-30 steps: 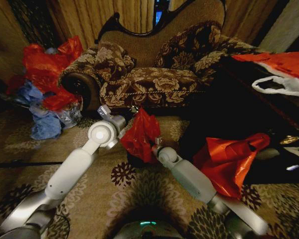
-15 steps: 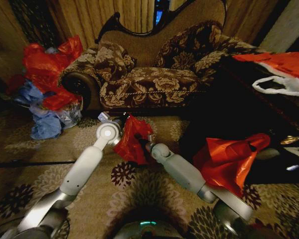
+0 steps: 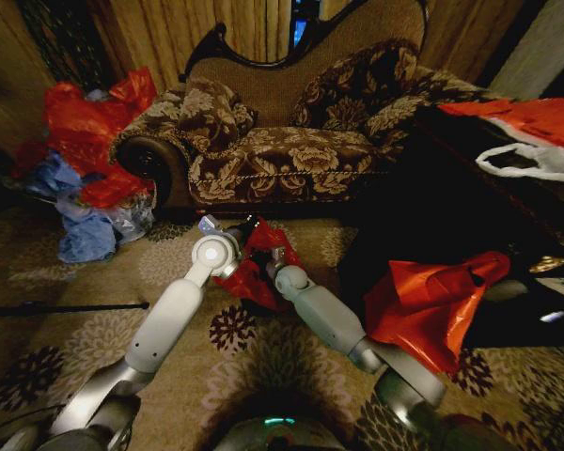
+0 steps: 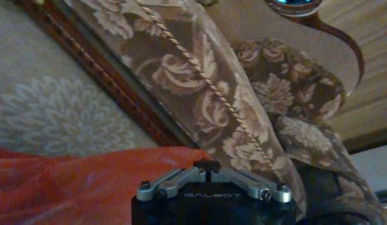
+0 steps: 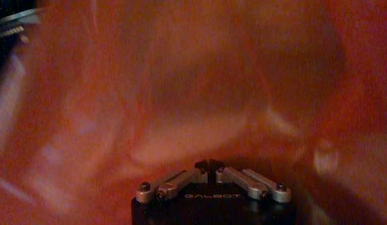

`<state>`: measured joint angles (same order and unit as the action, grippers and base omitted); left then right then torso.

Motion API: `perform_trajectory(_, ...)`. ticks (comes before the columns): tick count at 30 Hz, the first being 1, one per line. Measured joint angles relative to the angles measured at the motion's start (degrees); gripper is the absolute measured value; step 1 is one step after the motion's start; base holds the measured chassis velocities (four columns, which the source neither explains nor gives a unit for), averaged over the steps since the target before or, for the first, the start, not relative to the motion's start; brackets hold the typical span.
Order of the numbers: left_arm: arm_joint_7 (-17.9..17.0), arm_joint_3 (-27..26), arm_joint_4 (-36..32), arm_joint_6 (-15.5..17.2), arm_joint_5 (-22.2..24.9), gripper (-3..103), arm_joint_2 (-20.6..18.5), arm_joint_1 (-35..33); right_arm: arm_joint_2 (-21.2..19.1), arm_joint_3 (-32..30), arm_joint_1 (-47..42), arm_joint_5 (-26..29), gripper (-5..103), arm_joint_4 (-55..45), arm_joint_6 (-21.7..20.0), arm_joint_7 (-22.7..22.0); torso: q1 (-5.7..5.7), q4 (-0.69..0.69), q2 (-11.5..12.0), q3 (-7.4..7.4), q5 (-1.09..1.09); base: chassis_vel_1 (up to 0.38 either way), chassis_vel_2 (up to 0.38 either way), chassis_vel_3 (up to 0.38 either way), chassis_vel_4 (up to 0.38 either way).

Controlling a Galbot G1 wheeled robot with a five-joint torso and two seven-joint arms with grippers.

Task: Place a garbage bag over the trash bin.

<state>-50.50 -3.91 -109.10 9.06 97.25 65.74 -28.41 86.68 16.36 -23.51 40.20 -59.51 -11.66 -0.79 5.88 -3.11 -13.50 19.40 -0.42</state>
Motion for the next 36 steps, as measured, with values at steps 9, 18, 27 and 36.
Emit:
perform_trajectory(9,-2.7,0.1,-1.6,-1.2,1.5,0,0.8,2.6,-2.6,1.3,-1.4,-0.3,0,-1.2,-2.8,0.1,0.00,0.00,0.0,0.00,0.00,0.000,0.000,0.000,0.000)
perform_trajectory(18,-7.7,-0.2,0.7,-2.4,2.5,0,3.2,4.4,-5.4,3.8,-1.8,0.8,0,-4.5,-7.7,0.1,0.00,0.00,0.0,0.00,-0.01,0.000,0.000,0.000,0.000)
perform_trajectory(27,-7.8,-1.6,10.3,-2.6,0.5,0,4.9,5.5,-5.7,6.4,-0.6,1.6,0,-4.6,-7.9,-0.2,0.00,0.00,0.0,0.00,0.01,0.000,0.000,0.000,0.000)
perform_trajectory(36,-7.6,-2.0,18.0,-2.6,-3.9,0,5.4,3.5,-1.2,4.8,2.2,1.8,0,1.8,-8.2,0.7,0.00,0.01,0.0,0.00,-0.01,0.000,0.000,0.000,0.000)
